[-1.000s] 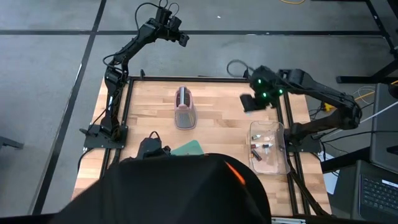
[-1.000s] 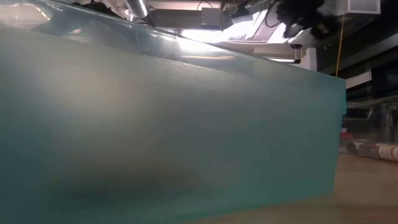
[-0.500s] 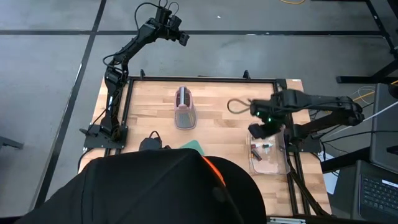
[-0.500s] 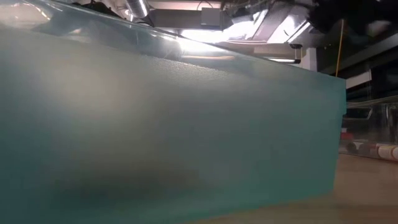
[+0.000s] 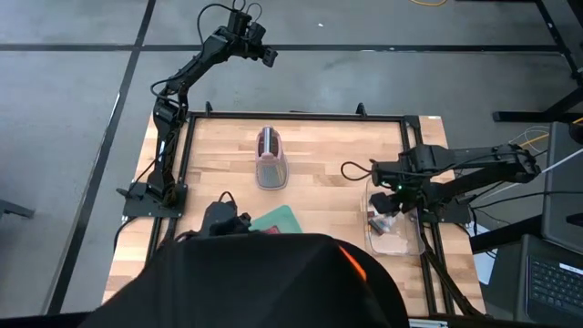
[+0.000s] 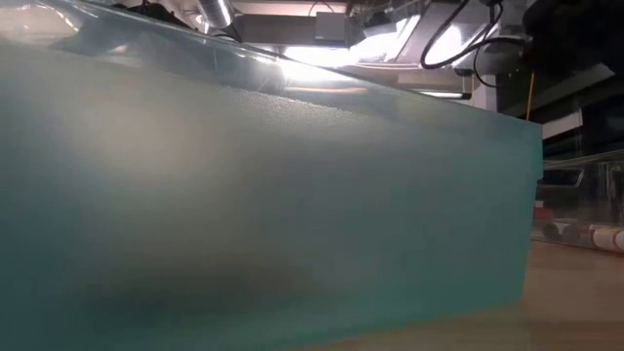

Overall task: Pick & Place Food Item
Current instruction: Return to Home Position

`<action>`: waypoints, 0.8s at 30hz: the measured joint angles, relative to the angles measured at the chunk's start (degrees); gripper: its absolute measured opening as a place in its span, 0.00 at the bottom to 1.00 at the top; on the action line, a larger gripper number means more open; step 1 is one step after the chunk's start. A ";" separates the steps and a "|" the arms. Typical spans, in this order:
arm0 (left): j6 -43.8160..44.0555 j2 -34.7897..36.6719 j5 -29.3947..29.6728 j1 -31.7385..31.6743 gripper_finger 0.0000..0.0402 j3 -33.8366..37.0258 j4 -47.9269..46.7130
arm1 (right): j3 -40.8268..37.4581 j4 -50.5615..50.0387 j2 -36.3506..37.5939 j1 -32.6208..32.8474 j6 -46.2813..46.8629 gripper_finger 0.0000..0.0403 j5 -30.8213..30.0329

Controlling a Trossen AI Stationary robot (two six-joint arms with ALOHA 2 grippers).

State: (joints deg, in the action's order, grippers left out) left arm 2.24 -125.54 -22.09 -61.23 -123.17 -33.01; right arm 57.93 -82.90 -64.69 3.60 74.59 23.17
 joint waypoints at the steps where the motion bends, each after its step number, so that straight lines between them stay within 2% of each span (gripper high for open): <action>1: 0.02 0.00 -0.02 0.00 0.35 0.00 0.02 | 0.00 -0.01 0.00 0.00 0.00 0.39 -0.30; 8: 0.40 0.00 -0.02 0.00 0.35 0.00 0.07 | 0.00 0.05 0.00 -0.01 -0.01 0.50 -5.29; 12: 1.31 0.00 -0.08 0.00 0.35 0.00 0.73 | 0.00 2.76 0.00 -1.45 -1.83 0.51 -12.98; 14: 2.32 0.00 -1.46 0.09 0.35 0.00 2.06 | 0.00 6.80 0.00 -2.94 -3.83 0.50 -18.44; 17: 7.19 0.58 -8.55 0.07 0.35 0.11 6.25 | 0.00 15.70 0.00 -5.75 -7.85 0.48 -26.55; 20: 13.00 2.68 -15.06 0.09 0.35 0.11 14.47 | 0.00 25.22 -0.02 -10.81 -13.53 0.47 -32.74; 24: 15.58 6.77 -16.47 0.52 0.35 0.11 27.01 | 0.00 37.06 -0.02 -19.13 -25.42 0.46 -35.37</action>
State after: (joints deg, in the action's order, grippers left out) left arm 17.83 -118.77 -38.56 -60.71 -123.07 -6.01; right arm 57.93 -45.83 -64.71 -15.53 49.17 -12.20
